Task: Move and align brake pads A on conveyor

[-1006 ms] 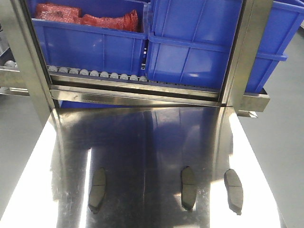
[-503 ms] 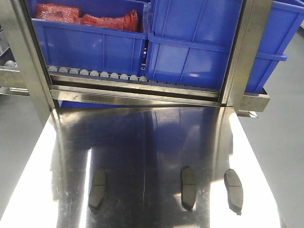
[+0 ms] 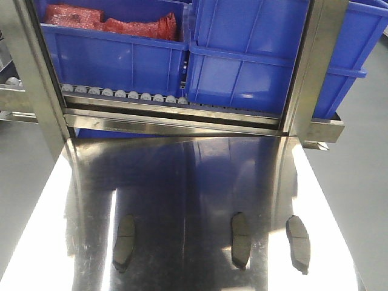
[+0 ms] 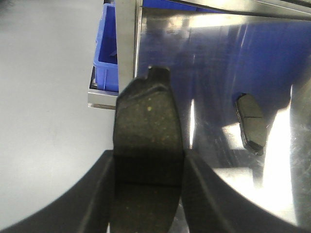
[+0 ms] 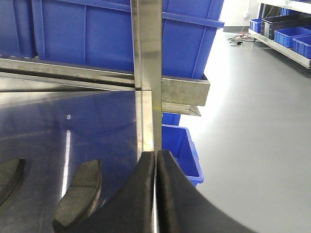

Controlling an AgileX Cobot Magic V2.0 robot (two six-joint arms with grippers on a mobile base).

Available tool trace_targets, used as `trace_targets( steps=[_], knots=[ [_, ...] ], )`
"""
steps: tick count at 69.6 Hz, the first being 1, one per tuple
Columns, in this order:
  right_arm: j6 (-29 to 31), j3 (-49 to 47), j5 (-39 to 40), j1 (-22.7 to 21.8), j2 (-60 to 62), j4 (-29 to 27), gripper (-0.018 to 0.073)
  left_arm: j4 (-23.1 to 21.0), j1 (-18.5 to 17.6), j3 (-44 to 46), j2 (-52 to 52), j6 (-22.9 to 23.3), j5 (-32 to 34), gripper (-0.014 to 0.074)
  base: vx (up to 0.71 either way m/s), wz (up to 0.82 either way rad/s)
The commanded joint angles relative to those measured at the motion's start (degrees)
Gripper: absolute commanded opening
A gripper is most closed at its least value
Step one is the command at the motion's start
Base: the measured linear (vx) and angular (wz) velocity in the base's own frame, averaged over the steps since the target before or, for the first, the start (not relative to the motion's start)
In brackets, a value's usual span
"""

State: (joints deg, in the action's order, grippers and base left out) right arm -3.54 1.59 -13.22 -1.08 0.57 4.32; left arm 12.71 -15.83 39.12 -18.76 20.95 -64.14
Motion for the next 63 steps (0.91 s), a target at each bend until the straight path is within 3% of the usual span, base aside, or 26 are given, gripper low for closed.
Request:
trace_targets(
  steps=[1, 53, 63],
  knots=[
    [0.5, 0.6, 4.2, -0.1, 0.7, 0.4, -0.0007, 1.1, 0.0, 1.5, -0.8, 0.5, 4.3, -0.0006, 0.0, 0.0],
    [0.5, 0.6, 4.2, -0.1, 0.7, 0.4, -0.0007, 1.1, 0.0, 1.5, -0.8, 0.5, 4.3, -0.0006, 0.0, 0.0],
    [0.2, 0.1, 8.1, -0.1, 0.7, 0.0, -0.0007, 1.1, 0.0, 1.5, -0.8, 0.5, 4.3, -0.0006, 0.0, 0.0]
  ],
)
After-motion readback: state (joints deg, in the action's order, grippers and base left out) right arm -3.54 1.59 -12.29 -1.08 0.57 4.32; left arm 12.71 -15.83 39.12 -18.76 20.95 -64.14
